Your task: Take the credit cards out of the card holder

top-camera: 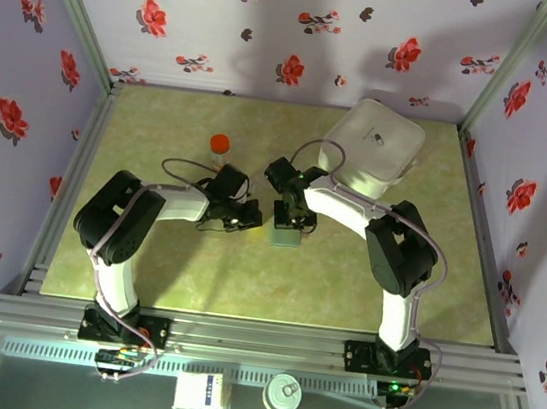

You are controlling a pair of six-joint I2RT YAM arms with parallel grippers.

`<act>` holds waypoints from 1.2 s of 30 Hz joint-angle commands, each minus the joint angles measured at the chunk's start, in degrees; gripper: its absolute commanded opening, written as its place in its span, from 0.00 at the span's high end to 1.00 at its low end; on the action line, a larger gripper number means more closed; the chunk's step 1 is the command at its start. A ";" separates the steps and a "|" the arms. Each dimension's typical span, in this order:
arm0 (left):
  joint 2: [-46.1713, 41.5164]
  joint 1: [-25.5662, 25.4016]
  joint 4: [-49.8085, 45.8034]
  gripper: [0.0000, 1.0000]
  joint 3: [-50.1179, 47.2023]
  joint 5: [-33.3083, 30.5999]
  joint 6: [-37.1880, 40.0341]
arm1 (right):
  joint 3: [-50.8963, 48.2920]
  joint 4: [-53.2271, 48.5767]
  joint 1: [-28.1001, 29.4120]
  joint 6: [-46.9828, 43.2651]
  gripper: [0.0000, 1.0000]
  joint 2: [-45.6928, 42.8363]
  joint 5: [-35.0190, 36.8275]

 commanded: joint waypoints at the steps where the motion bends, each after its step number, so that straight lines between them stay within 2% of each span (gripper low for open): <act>1: 2.46 0.42 -6.99 1.00 -1.41 -4.06 1.21 | 1.00 -4.19 -0.47 -0.77 1.00 -0.46 2.89; 5: -1.91 0.42 -6.68 1.00 -0.92 -2.39 0.53 | 0.45 0.71 -0.34 0.80 1.00 -1.05 -4.43; 10: -9.27 0.95 -5.00 1.00 -3.04 -0.84 -1.19 | -0.57 4.89 0.33 2.85 1.00 -2.56 -7.77; 14: -11.54 0.95 -3.41 1.00 -4.15 2.13 -2.42 | -0.86 7.57 0.68 4.51 1.00 -2.88 -9.68; 24: -6.29 0.95 9.42 1.00 -8.28 10.25 -6.19 | -2.70 10.68 1.30 6.14 1.00 -2.66 -12.08; 36: -3.33 1.13 14.79 1.00 -7.73 11.77 -8.65 | -2.57 9.38 1.64 5.42 1.00 -1.59 -12.54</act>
